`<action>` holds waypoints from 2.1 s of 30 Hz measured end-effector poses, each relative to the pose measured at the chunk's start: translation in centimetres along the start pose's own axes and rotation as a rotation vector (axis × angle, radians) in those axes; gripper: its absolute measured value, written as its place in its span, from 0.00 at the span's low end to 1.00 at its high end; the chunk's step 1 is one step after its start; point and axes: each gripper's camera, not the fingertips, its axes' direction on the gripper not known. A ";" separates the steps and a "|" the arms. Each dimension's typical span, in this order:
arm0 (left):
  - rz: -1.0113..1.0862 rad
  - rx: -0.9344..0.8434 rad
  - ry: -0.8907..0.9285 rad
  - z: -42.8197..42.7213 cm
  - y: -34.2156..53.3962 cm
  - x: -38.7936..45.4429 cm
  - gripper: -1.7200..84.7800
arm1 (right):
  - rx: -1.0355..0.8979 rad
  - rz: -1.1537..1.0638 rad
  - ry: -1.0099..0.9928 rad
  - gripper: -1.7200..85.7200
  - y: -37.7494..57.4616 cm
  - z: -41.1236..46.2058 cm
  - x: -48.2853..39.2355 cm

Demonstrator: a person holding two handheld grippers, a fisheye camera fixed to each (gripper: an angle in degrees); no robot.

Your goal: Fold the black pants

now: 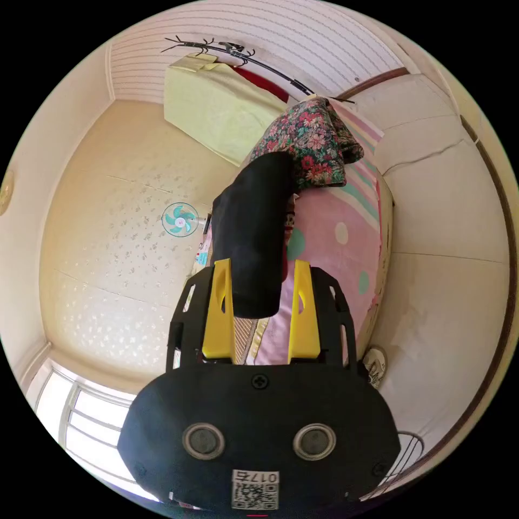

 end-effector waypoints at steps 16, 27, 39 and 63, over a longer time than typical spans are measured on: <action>0.016 0.005 -0.002 -1.1 -0.1 0.0 0.01 | -0.383 -0.784 -0.350 0.04 28.3 16.1 -33.6; -0.084 0.041 -0.066 -2.2 0.5 -3.3 0.06 | -0.976 -0.863 -0.697 0.03 62.6 14.5 -34.4; 0.093 -0.065 -0.043 6.5 -9.9 -6.2 0.13 | -0.874 -0.843 -0.533 0.04 54.1 6.1 -28.7; 0.441 -0.429 0.560 11.4 0.4 -6.6 0.03 | -0.328 -0.641 0.114 0.21 40.5 16.6 -36.2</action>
